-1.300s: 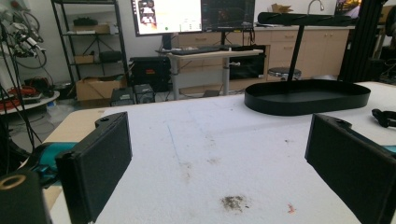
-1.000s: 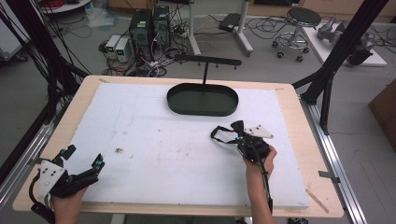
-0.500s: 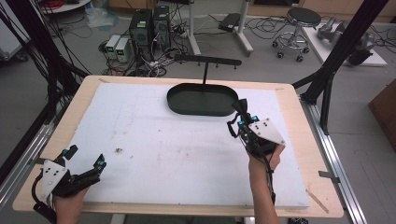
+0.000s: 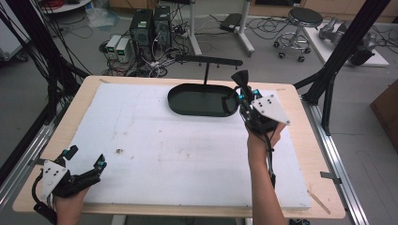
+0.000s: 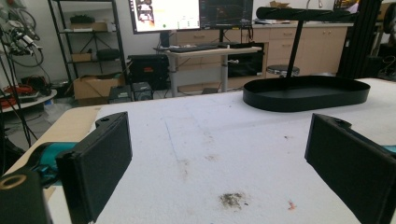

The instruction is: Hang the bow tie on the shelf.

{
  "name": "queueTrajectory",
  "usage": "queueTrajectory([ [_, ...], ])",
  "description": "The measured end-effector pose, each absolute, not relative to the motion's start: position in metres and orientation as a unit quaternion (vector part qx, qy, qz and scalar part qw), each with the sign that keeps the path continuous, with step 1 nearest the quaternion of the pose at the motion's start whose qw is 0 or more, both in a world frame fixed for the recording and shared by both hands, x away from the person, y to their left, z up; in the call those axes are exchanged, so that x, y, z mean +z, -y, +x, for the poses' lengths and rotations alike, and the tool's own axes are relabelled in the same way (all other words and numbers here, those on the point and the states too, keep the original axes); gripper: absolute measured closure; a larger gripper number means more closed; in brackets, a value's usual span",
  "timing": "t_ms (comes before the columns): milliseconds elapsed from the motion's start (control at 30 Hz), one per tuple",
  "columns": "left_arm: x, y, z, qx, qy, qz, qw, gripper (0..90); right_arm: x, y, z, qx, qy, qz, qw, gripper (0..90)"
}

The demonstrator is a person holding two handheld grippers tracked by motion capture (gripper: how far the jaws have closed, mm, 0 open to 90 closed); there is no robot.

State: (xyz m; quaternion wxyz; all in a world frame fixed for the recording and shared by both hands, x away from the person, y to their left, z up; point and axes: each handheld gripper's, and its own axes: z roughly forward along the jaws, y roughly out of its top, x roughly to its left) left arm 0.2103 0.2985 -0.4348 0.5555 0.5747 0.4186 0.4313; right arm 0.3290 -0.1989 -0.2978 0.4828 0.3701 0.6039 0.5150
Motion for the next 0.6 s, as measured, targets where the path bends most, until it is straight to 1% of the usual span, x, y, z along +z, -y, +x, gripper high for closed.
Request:
queueTrajectory([
  [67, -0.435, -0.298, 0.211, 0.430, -0.418, 0.574, 0.557, 7.8, -0.295, 0.199, 0.332, 0.517, -0.603, 0.368, 0.483, 75.9],
  [167, -0.435, -0.299, 0.211, 0.431, -0.418, 0.573, 0.558, 7.8, -0.286, 0.200, 0.352, 0.531, -0.591, 0.369, 0.482, 76.0],
  [267, -0.436, -0.299, 0.212, 0.429, -0.421, 0.569, 0.562, 7.8, -0.284, 0.201, 0.362, 0.538, -0.585, 0.370, 0.481, 76.0],
  [333, -0.436, -0.300, 0.212, 0.429, -0.422, 0.569, 0.561, 7.8, -0.282, 0.203, 0.378, 0.544, -0.579, 0.376, 0.478, 76.0],
  [400, -0.436, -0.300, 0.212, 0.429, -0.422, 0.568, 0.561, 7.8, -0.282, 0.203, 0.383, 0.545, -0.577, 0.379, 0.476, 76.0],
  [433, -0.436, -0.300, 0.212, 0.429, -0.422, 0.568, 0.561, 7.8, -0.284, 0.205, 0.394, 0.547, -0.573, 0.382, 0.476, 76.0],
  [600, -0.435, -0.300, 0.212, 0.430, -0.420, 0.564, 0.565, 7.8, -0.290, 0.208, 0.420, 0.548, -0.566, 0.398, 0.470, 76.0],
])
